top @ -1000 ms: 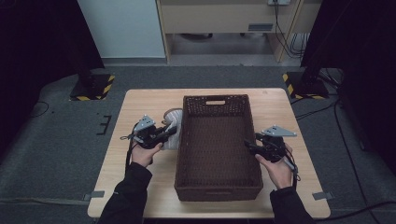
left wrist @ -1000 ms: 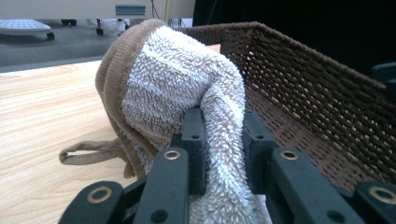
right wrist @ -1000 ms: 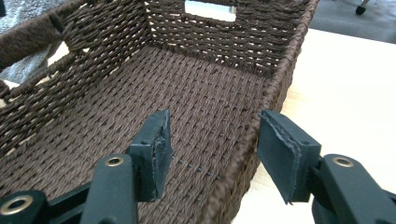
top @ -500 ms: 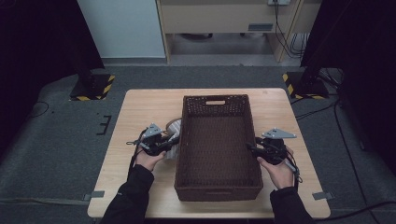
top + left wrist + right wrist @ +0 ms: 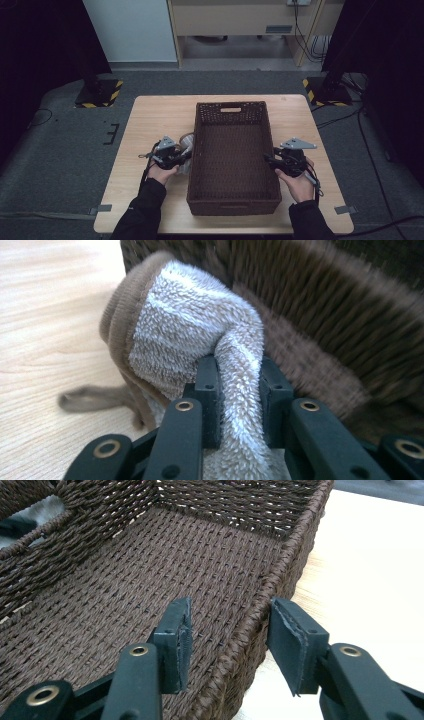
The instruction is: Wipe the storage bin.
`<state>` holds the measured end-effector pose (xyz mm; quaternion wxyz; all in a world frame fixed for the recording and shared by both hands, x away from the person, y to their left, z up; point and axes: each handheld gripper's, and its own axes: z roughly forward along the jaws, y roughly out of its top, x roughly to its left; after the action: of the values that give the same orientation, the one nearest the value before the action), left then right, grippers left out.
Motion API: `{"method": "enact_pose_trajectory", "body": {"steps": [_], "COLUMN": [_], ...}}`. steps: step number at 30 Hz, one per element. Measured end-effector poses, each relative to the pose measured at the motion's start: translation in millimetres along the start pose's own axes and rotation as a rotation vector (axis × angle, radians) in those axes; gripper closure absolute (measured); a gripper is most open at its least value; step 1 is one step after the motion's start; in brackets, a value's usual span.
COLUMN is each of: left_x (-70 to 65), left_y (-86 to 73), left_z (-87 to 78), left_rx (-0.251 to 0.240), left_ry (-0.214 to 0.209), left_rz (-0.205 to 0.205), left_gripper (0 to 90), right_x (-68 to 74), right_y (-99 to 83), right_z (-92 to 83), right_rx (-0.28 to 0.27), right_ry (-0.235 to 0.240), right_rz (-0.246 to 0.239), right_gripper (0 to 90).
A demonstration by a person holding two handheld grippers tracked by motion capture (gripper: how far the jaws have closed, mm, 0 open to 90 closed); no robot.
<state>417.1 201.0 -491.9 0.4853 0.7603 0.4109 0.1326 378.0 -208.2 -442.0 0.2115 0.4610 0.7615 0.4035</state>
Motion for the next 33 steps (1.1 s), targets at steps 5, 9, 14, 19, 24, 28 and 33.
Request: {"method": "enact_pose_trajectory", "body": {"steps": [5,9,14,19,24,28,33], "left_x": [-3.8,-11.0,-16.6,-15.8,-15.2,-13.8,-16.0], "left_y": [13.9,19.4,18.5,9.4,1.6,-4.6,-12.6], "left_z": [-25.2,-38.6,-37.9,-30.9,-24.8,-18.6,-8.7], "left_rx": [-0.1,-0.141,-0.124,-0.101,-0.061,-0.016,0.044], "left_ry": [-0.025,-0.035,-0.035,-0.037,-0.029,-0.023,-0.009], "left_rz": [-0.018,-0.006,0.024,0.018,0.027,0.035,0.052], "left_gripper": [74.2,74.1,74.1,74.1,74.1,74.0,73.9], "right_x": [-0.7,-0.6,0.8,0.9,1.0,0.9,0.9], "right_y": [-0.6,-1.1,-1.3,-2.1,-2.8,-3.3,-3.5], "right_z": [-0.2,-0.1,0.4,1.5,2.8,2.8,2.9], "right_rx": [0.001,0.004,0.006,0.019,0.024,0.023,0.027], "right_ry": [0.005,0.006,0.001,0.004,0.004,0.005,0.004], "right_rz": [0.006,0.004,0.004,-0.003,-0.005,-0.003,-0.007], "right_gripper": [52.5,52.3,51.6,51.7,52.4,52.6,53.0]}}
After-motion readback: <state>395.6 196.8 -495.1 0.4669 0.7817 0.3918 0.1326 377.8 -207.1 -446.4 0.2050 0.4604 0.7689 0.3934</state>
